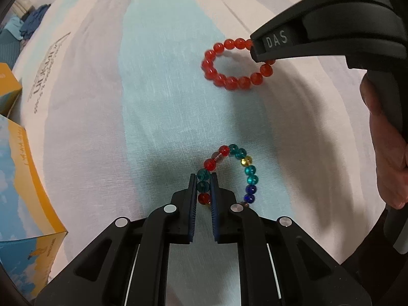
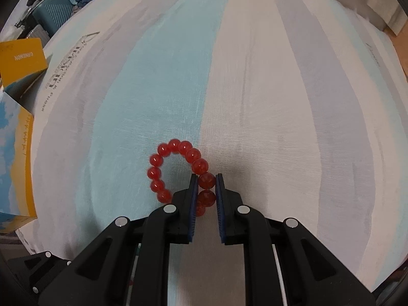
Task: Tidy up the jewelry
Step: 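Grasp the red bead bracelet with the right tool while the left tool grasps the multicolour bracelet, then lift and carry both bracelets over the white box with both tools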
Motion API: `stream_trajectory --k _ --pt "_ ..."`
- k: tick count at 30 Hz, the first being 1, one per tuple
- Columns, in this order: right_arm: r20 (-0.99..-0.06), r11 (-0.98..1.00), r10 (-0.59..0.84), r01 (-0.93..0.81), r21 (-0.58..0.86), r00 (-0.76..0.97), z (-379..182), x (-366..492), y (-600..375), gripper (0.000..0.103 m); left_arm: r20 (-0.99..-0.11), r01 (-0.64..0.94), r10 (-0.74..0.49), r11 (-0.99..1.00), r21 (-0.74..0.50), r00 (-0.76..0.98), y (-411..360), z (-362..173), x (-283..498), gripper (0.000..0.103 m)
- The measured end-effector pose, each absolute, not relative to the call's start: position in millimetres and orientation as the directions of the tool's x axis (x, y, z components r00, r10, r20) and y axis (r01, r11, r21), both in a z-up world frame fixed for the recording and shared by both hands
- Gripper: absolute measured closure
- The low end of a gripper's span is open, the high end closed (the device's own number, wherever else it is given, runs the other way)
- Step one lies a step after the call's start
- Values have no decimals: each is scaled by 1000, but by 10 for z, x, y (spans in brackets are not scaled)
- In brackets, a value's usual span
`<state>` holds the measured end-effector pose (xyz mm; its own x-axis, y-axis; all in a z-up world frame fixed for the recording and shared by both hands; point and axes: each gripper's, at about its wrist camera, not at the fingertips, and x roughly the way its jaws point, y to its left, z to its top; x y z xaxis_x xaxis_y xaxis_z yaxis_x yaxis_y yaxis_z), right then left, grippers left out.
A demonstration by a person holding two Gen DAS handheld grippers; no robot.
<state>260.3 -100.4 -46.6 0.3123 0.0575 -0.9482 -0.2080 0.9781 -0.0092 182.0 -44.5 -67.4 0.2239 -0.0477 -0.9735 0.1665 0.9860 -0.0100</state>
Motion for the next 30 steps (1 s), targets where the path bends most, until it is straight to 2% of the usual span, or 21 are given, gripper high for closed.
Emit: stream_trajectory --k 17,30 --pt "-921 972 82 -233 -10 380 77 2274 -953 90 -950 134 -24 991 19 311 -220 -202 1702 94" --pt "-888 960 109 -280 -23 447 594 1994 -617 90 -914 52 3 998 27 405 132 440 1366 94"
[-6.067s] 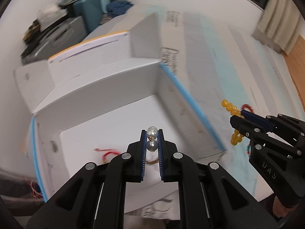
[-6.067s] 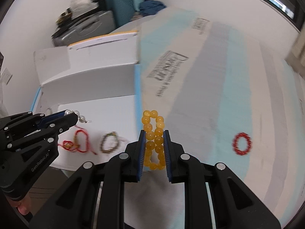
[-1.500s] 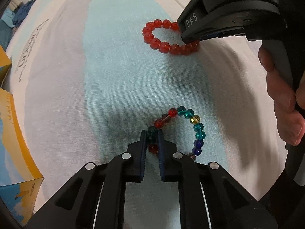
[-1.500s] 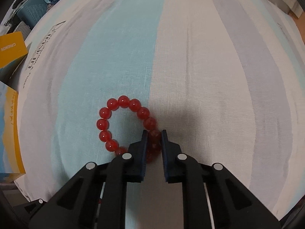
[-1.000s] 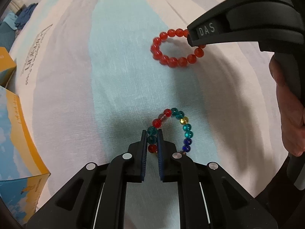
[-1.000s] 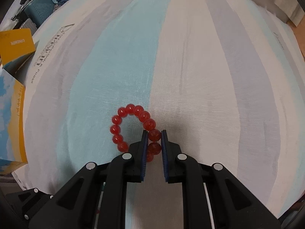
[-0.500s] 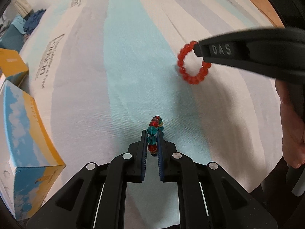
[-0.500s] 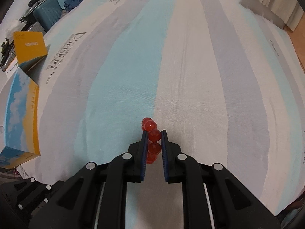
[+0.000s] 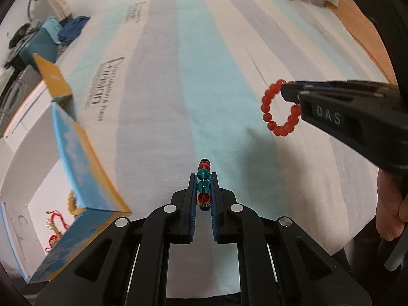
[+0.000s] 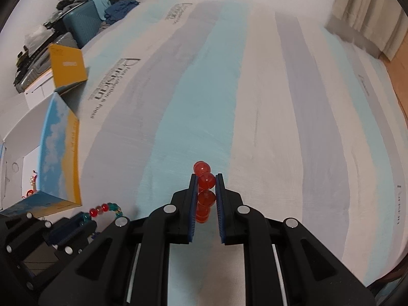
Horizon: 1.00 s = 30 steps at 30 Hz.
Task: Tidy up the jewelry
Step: 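Lift and carry both bracelets over the white box with both tools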
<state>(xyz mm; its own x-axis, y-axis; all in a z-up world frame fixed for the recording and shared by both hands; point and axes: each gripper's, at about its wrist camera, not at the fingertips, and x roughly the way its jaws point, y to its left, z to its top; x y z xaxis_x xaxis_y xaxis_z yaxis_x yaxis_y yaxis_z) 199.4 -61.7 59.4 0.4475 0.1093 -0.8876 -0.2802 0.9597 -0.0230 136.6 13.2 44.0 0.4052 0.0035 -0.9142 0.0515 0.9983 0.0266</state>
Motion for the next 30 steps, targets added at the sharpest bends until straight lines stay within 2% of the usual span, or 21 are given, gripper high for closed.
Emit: stream_trajectory --k 16,30 --pt "-848 923 190 -384 -17 494 1153 1675 237 90 -873 -82 75 996 40 482 957 1152 907 94" --pt "-833 836 310 -549 10 457 1244 1346 1411 90 -874 -278 180 959 54 451 2163 1211 539 94"
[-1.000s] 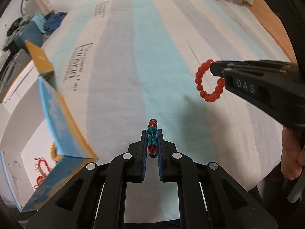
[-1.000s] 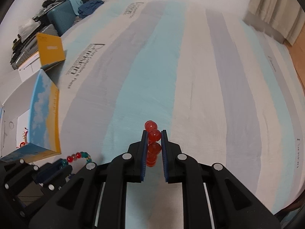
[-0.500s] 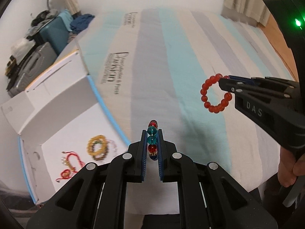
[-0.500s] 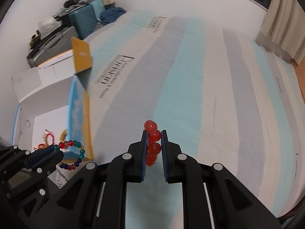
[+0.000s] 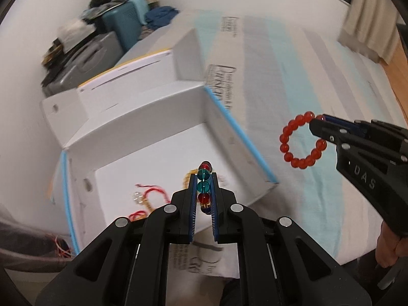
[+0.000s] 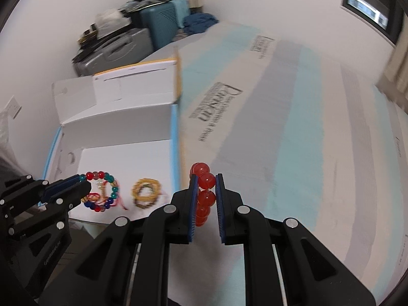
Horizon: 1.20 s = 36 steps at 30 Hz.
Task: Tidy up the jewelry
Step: 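Lift and carry both bracelets over the white box with both tools, then open both tools to release the bracelets into the box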
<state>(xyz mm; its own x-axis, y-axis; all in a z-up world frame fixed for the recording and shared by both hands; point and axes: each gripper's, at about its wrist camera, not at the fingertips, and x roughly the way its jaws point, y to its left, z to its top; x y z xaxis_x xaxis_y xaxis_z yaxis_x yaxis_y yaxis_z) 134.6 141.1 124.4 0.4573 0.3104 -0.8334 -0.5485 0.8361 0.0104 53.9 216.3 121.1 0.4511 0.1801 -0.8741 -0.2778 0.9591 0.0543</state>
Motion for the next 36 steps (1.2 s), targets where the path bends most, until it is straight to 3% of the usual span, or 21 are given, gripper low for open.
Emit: stream_trajectory --k 16,36 --pt "-888 764 295 -646 -4 353 681 1115 2397 90 -919 -391 170 920 19 355 2987 661 256 94" --pt "-940 760 206 -649 -21 271 -71 1306 2690 90 -957 -429 123 903 -1 262 3355 3 310 94"
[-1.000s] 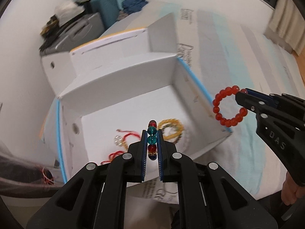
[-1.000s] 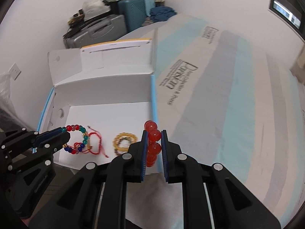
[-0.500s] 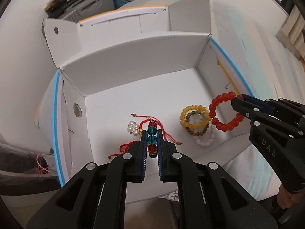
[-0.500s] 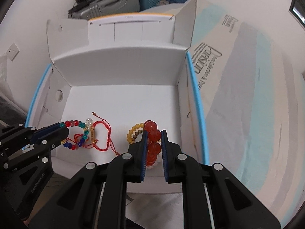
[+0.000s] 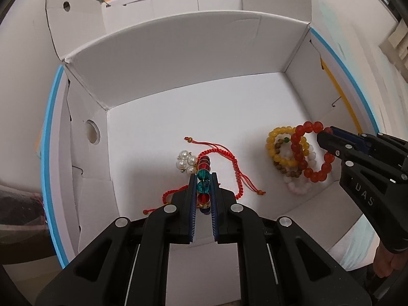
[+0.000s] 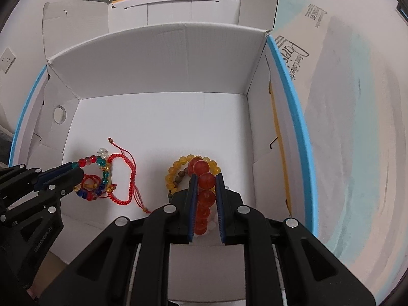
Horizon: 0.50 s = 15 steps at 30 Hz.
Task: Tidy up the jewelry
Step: 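Open both tools to release the bracelets into the box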
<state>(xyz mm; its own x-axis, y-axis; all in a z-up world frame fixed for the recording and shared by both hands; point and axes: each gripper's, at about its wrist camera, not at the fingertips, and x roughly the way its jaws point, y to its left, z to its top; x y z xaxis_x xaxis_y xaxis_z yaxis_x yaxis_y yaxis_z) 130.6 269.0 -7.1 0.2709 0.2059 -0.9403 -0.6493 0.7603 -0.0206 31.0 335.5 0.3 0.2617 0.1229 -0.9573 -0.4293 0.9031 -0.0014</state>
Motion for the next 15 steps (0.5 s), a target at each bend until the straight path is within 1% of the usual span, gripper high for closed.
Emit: stream_trajectory --k 3,5,6,7,8,9,10,11,12,13,14,15 --pt "-942 761 200 -648 -23 268 -98 1309 2692 90 -956 -438 130 899 1 264 3360 -2 295 94" --pt "-941 762 202 -647 -23 272 -89 1298 2689 88 -950 -444 160 895 26 267 3350 19 280 93" --pt "-937 766 204 -642 -27 284 -64 1292 2678 82 -946 -453 173 891 32 273 3348 41 263 92" --pt "-934 768 211 -640 -23 287 -44 1290 2670 66 -944 -459 178 888 33 276 3344 58 250 91" --pt "-929 773 225 -635 -14 295 -12 1278 2658 58 -940 -466 189 884 37 283 3331 89 230 91" --pt "-923 776 237 -631 -8 304 24 1270 2640 58 -937 -468 199 883 45 287 3317 109 218 90" --pt "-916 776 250 -630 -3 312 76 1255 2619 57 -932 -471 216 880 56 292 3298 139 200 80" --pt "-911 774 263 -633 3 317 118 1239 2603 53 -924 -482 232 874 62 303 3286 187 173 74" --pt "-903 772 281 -636 11 326 181 1214 2572 50 -919 -493 239 868 56 315 3279 229 142 62" --pt "-892 772 298 -635 16 340 246 1188 2532 44 -910 -509 247 860 48 333 3263 282 92 55" --pt "-883 774 312 -633 22 351 302 1171 2488 39 -903 -519 259 854 48 342 3248 316 57 52" --pt "-872 774 331 -632 32 362 366 1135 2439 37 -894 -529 272 847 48 355 3229 356 14 45"
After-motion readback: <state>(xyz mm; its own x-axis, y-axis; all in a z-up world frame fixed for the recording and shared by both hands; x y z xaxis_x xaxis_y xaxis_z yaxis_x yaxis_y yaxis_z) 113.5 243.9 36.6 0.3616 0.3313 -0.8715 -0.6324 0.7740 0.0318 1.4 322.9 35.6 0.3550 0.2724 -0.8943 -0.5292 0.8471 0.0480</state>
